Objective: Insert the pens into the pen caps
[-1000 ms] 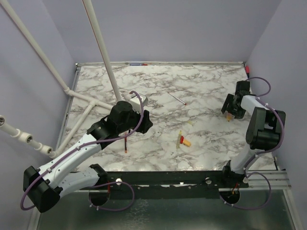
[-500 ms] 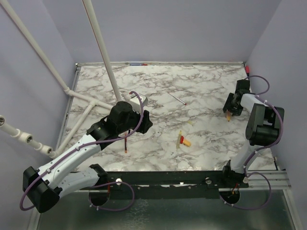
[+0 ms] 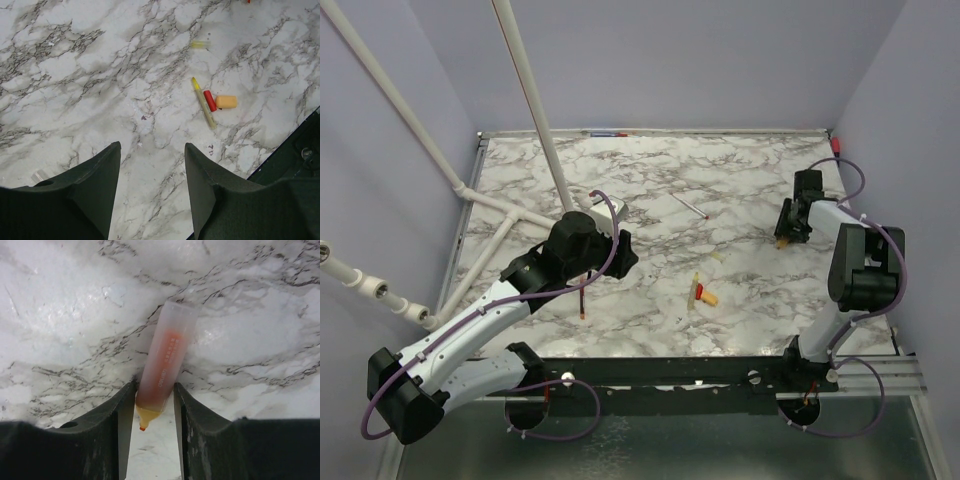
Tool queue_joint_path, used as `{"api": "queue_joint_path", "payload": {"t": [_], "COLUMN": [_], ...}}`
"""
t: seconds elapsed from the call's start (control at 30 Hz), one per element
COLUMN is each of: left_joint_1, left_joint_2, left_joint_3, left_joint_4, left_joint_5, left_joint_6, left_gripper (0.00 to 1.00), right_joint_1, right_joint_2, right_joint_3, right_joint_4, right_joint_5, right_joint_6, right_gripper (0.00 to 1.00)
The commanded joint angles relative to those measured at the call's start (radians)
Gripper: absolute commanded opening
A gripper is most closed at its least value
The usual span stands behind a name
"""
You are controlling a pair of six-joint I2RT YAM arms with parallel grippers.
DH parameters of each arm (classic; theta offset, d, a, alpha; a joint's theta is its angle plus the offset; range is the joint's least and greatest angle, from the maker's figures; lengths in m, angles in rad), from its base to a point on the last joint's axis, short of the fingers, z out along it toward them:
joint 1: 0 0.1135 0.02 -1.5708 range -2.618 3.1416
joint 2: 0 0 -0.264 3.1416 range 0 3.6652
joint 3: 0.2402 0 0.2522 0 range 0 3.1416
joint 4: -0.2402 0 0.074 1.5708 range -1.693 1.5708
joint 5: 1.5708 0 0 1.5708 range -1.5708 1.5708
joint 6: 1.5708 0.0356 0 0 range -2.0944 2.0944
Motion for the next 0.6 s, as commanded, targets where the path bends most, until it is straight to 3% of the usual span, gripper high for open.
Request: {"api": "queue_joint_path", "payload": {"t": [0.0,0.43,0.57], "left_joint_1": [-0.006,-0.006,-0.006], "left_joint_2": [-0.015,-0.007,-0.004], "left_joint_3": [-0.005,-0.003,-0.005], "left_joint_4": [-0.007,-0.009,-0.012], "left_joint_5": [-0.021,-0.026,-0.03], "left_joint_6": [0.009,0.011,0.012], "left_gripper": [0.55,0.55,0.55], "right_joint_1": [0.023,0.029,0.04], "right_joint_2": [-0.025,-0.013,-0.01], "right_joint_3": [-0.042,-0.085,-0.077], "right_joint_4": [-0.054,-0.037,-0.044], "right_joint_5": [0.04,0.043,0.042], "right_joint_6": [0.021,0.151,0.17], "right_gripper": [0.4,0.35,0.1]}}
